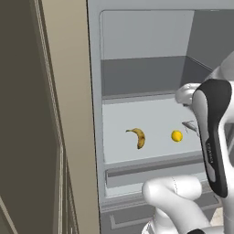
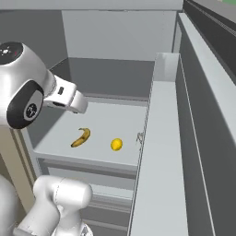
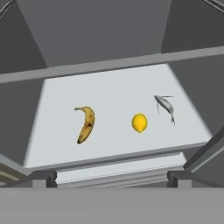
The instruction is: Open the fridge, remove the banana, lemon, and fish, and place them on any counter.
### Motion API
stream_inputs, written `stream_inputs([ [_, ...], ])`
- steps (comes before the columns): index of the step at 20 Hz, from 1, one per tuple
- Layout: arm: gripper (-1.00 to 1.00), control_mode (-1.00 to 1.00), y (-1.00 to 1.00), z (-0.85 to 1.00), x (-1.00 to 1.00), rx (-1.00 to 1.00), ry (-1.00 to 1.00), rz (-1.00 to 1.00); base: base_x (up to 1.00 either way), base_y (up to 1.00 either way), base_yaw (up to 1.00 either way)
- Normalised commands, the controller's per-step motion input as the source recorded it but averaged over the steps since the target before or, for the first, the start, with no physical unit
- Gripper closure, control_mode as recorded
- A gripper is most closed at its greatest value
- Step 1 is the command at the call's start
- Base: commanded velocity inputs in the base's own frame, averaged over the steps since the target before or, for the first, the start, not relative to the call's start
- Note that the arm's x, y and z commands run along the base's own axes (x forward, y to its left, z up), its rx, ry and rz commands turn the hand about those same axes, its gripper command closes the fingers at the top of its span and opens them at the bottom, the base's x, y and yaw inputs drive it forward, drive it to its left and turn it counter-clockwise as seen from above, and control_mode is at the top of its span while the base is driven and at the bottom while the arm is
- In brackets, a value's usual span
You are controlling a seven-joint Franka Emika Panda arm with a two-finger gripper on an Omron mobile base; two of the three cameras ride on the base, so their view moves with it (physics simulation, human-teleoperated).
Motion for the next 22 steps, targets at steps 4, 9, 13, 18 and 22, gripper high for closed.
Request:
stream_inputs([
  [4, -1.00, -1.00, -0.12, -0.59, 0.32, 0.00, 0.01, 0.00, 0.00, 0.00, 0.00],
  [9, -1.00, -1.00, -0.07, -0.67, 0.29, 0.00, 0.00, -0.01, 0.00, 0.00, 0.00],
  [13, -1.00, -1.00, -0.33, -0.68, 0.23, 0.00, 0.00, -0.06, 0.00, 0.00, 0.00],
  [18, -1.00, -1.00, -0.29, -0.53, 0.15, -0.05, 0.01, -0.05, 0.00, 0.00, 0.00],
  [22, -1.00, -1.00, -0.24, -0.34, 0.19, -0.04, 0.08, -0.05, 0.00, 0.00, 0.00],
])
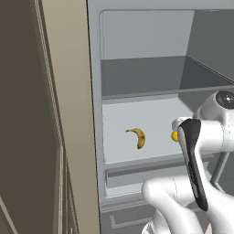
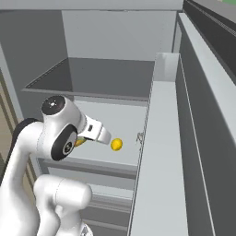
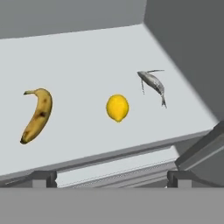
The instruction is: Open the fridge, remove the banana, lemon, and fish, and place them on any counter.
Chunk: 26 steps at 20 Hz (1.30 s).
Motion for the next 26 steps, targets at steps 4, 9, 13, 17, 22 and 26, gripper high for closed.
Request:
stream_inputs([
  [4, -1.00, -1.00, -0.24, -0.37, 0.44, -0.01, 0.05, -0.04, 0.00, 0.00, 0.00],
  [9, -1.00, -1.00, -0.20, -0.39, 0.52, 0.00, 0.02, 0.00, 0.00, 0.00, 0.00],
  [13, -1.00, -1.00, -0.04, -0.51, 0.52, 0.00, 0.00, 0.00, 0.00, 0.00, 0.00],
  [17, -1.00, -1.00, 0.00, -0.46, 0.43, 0.00, 0.00, 0.00, 0.00, 0.00, 0.00],
  [22, -1.00, -1.00, -0.01, -0.29, 0.34, 0.00, 0.00, 0.00, 0.00, 0.00, 0.00],
  [26, -1.00, -1.00, -0.04, -0.22, 0.30, 0.00, 0.00, 0.00, 0.00, 0.00, 0.00],
])
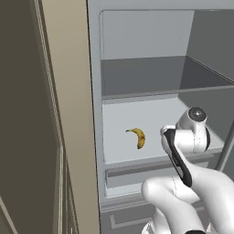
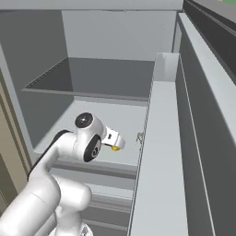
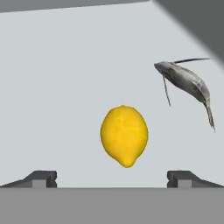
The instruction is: Open the fridge, remove the banana, lemon, and fish, and place them on any counter.
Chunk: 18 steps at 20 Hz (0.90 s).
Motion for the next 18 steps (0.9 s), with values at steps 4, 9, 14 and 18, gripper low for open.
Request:
stream_inputs([
  [4, -1.00, -1.00, -0.12, -0.19, 0.29, 0.00, 0.00, 0.00, 0.00, 0.00, 0.00],
  [9, -1.00, -1.00, -0.15, -0.12, 0.31, 0.00, 0.00, 0.00, 0.00, 0.00, 0.00],
  [14, -1.00, -1.00, -0.13, -0.14, 0.31, 0.00, 0.00, 0.00, 0.00, 0.00, 0.00],
  [18, -1.00, -1.00, -0.06, -0.17, 0.18, 0.00, 0.00, 0.00, 0.00, 0.00, 0.00],
])
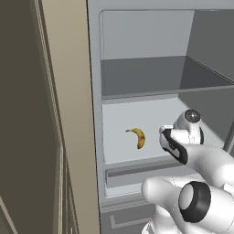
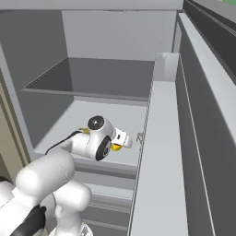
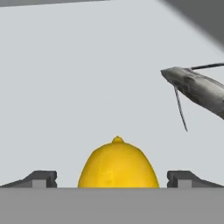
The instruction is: Open the fridge, remove the banana, lemon, and fish, and place them on any counter.
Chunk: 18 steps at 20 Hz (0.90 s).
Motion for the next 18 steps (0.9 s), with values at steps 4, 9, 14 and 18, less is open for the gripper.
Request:
stream_inputs([
  [4, -1.00, -1.00, -0.03, -0.16, 0.08, 0.00, 0.03, 0.00, 0.00, 0.00, 0.00],
  [9, -1.00, -1.00, -0.05, -0.15, 0.05, 0.00, 0.01, 0.00, 0.00, 0.00, 0.00],
  [14, 1.00, -1.00, 0.00, -0.09, 0.03, 0.00, 0.00, 0.00, 0.00, 0.00, 0.00],
  [18, 1.00, -1.00, 0.00, 0.00, 0.00, 0.00, 0.00, 0.00, 0.00, 0.00, 0.00],
])
